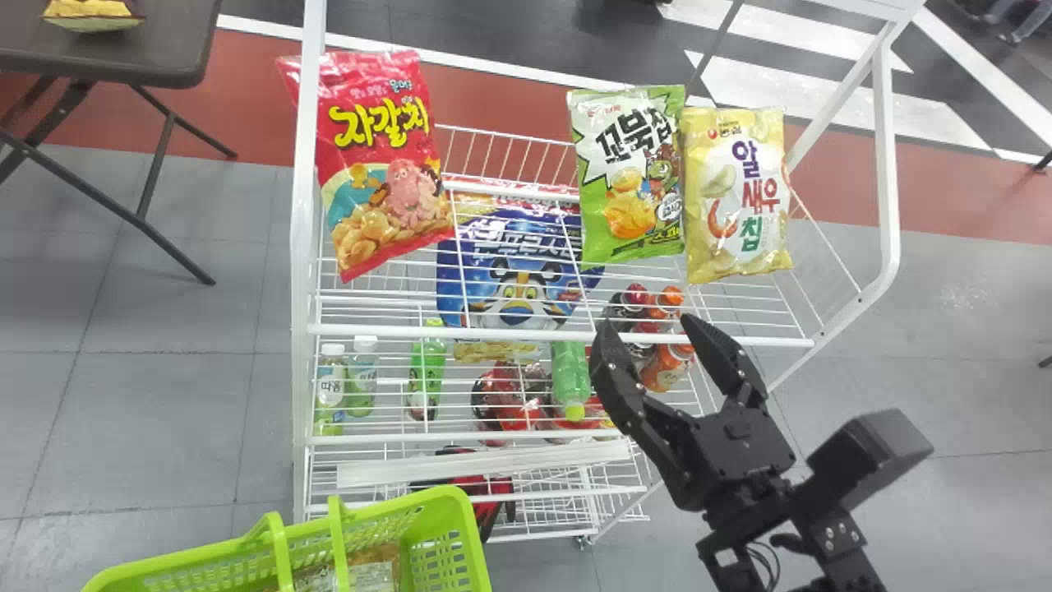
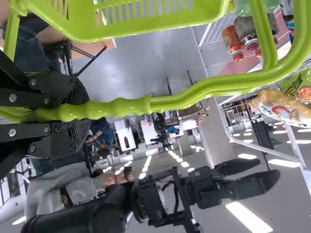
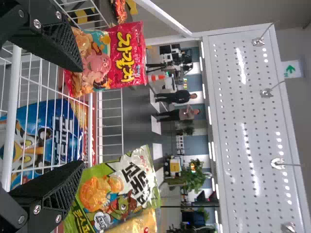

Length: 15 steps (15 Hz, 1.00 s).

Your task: Hold basket handle with left hand then pick Saewookkang with right hand and place into basket

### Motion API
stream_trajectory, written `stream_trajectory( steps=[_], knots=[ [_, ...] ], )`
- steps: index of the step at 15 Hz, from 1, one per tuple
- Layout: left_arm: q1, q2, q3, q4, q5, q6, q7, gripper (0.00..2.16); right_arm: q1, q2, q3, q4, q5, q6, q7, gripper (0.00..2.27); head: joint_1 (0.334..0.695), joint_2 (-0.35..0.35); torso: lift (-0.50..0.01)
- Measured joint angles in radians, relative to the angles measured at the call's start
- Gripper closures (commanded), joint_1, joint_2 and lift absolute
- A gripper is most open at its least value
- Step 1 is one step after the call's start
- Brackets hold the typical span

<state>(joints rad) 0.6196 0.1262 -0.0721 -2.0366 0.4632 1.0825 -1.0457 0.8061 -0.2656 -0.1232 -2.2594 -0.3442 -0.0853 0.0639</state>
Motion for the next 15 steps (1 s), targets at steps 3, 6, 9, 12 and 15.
stream_trajectory(
  steps=[3,6,9,12,15],
  knots=[
    [0.000,-0.003,-0.002,0.002,0.000,-0.009,-0.001,1.96,0.010,0.017,0.021,0.027,0.050,-0.046,-0.013,0.15,0.695,-0.350,-0.019],
    [0.011,-0.003,0.002,-0.001,0.000,-0.009,-0.007,1.96,0.012,0.021,0.033,0.031,0.056,-0.051,-0.049,0.14,0.695,-0.350,-0.019],
    [0.025,-0.004,0.007,-0.010,0.000,-0.009,-0.010,1.96,0.022,0.022,0.039,0.018,0.053,-0.046,-0.060,0.14,0.695,-0.350,-0.019],
    [0.039,-0.004,0.008,-0.019,0.000,-0.009,-0.008,1.96,0.032,0.022,0.045,0.008,0.053,-0.035,-0.064,0.14,0.695,-0.350,-0.019],
    [0.050,-0.004,0.009,-0.031,0.000,-0.009,-0.006,1.96,0.034,0.022,0.048,-0.001,0.053,-0.004,-0.065,0.14,0.695,-0.350,-0.019]
  ],
)
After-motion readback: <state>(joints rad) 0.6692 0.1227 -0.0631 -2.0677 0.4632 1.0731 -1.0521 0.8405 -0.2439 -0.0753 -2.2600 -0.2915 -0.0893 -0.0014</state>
